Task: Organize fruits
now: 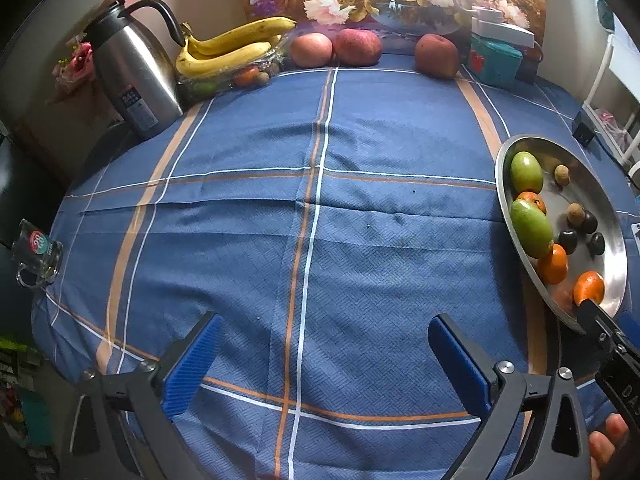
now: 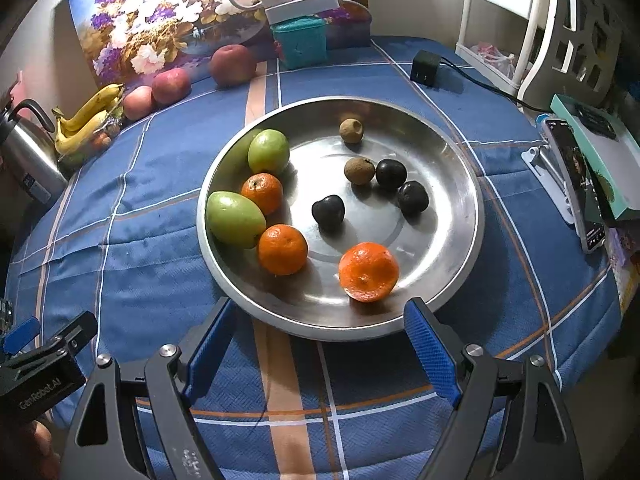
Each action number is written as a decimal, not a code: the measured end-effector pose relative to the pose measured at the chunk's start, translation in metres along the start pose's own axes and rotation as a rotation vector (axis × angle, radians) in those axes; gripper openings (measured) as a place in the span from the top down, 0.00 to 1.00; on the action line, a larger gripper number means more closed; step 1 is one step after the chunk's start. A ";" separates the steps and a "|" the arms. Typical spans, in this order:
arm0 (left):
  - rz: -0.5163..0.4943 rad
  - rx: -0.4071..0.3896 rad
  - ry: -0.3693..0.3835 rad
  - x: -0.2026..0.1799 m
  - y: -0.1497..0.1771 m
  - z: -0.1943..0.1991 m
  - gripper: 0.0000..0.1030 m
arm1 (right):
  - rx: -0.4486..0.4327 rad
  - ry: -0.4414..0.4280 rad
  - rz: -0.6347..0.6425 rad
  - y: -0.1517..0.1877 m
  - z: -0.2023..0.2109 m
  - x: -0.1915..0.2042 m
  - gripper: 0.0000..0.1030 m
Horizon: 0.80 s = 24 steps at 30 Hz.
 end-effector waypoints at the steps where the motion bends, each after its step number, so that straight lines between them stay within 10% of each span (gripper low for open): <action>1: 0.000 0.000 -0.002 0.000 0.000 0.000 0.00 | -0.004 0.000 0.000 0.000 0.001 0.000 0.17; 24: -0.006 -0.009 -0.006 -0.003 -0.002 0.003 0.00 | -0.028 -0.008 -0.013 -0.002 0.006 -0.002 0.17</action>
Point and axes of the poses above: each gripper's, at about its wrist camera, not at the fingertips, and z roughly against the way its jaws point, x to its left, y to its underside, the point moved 9 cm from there along -z, roughly the way its jaws point, and after that the axes turned 6 degrees about -y, right-handed, at the moved point
